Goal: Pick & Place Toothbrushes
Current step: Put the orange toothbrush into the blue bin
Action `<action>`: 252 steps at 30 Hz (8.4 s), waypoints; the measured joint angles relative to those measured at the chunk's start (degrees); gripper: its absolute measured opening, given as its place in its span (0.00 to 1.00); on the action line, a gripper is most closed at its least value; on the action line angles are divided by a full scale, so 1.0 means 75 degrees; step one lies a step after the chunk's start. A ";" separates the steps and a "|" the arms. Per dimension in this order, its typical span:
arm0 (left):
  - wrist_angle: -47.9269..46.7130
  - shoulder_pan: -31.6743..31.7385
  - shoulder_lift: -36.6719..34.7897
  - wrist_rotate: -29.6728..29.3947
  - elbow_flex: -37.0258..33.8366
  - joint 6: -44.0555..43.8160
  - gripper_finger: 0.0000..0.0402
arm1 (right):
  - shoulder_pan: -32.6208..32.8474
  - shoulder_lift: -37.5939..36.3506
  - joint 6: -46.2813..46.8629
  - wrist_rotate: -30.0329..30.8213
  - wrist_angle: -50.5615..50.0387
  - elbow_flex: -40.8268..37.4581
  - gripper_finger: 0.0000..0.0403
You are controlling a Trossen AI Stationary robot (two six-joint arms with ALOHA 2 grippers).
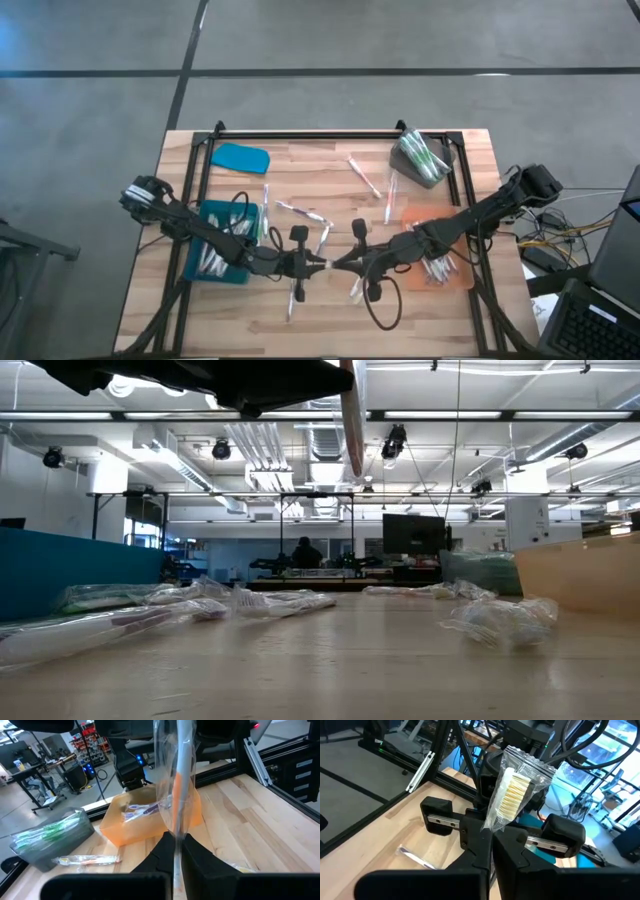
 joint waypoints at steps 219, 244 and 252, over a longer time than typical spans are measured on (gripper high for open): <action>-0.3692 0.0404 -0.1971 -0.1159 -0.0256 -0.2343 0.31 | -0.0103 0.2283 0.2432 -0.0780 -0.5447 0.0159 0.45; -0.3675 0.0404 -0.1974 -0.1159 -0.0256 -0.2349 0.31 | -0.0100 0.2457 0.1190 -0.0305 -0.5434 0.0391 0.08; -0.3705 0.0404 -0.1974 -0.1159 -0.0256 -0.2381 0.31 | -0.0115 0.2181 0.1924 0.0931 -0.5308 0.0449 0.08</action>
